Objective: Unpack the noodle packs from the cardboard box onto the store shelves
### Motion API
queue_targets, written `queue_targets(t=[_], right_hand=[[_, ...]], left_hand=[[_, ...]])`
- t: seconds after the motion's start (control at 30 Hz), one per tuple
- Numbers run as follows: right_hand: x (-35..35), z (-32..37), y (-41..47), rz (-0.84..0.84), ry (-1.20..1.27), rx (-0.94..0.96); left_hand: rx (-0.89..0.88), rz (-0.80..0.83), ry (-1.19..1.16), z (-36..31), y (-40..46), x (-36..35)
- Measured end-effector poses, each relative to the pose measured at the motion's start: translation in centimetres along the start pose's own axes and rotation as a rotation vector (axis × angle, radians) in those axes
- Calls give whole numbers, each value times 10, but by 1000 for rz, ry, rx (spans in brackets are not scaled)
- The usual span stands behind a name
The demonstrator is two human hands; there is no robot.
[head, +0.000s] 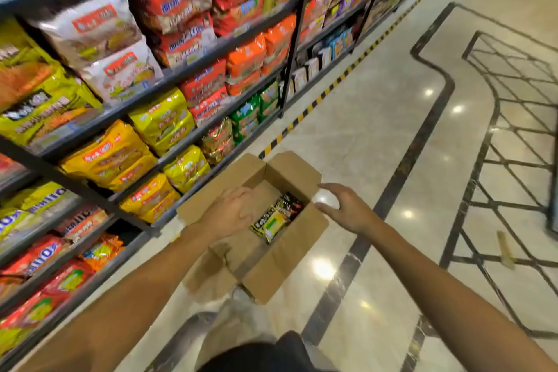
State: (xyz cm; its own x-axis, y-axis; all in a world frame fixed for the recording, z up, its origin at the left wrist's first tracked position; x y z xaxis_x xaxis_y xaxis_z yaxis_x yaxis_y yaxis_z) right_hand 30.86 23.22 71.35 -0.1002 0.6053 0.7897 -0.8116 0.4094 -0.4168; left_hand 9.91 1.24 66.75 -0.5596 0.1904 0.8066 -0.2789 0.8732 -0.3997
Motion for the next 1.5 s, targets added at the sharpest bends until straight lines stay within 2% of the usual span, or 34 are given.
queue_targets(t=[0.13,0.33,0.43,0.73,0.93,1.07,1.3,1.5], right_hand=[[7,-7,40,22,-9,-15],[2,-15,109,118,10,-35],[-6,-23,149,167,10,-12],[-60,-70,265,392,54,-20],[-125,-126,325,508,93,-36],[-190,-179,359,580,51,-41],[-297,-275,420,638,-57,-80],[-371,-327,474,623,-68,-150]], left_hand=[[9,23,-53,14,35,1],[121,54,-139,47,78,-7],[184,123,-147,61,101,-17],[392,244,-273,87,177,-65],[520,310,-432,112,237,-161],[538,300,-491,126,276,-221],[643,270,-686,172,333,-352],[653,202,-730,212,372,-436]])
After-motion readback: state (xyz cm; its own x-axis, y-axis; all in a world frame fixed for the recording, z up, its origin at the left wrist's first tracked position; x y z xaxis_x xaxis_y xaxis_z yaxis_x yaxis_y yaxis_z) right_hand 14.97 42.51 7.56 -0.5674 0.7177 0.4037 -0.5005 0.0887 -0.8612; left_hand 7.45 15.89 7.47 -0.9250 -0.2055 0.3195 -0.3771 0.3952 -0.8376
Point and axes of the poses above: each hand's wrist, its own y-axis towards the middle knuckle, its own x-axis out of the back of the hand, z = x × y, the point moved 3 cm from there along y, towards the middle knuckle, and after that the axes turned 8 degrees about z, right-handed, at the moved point
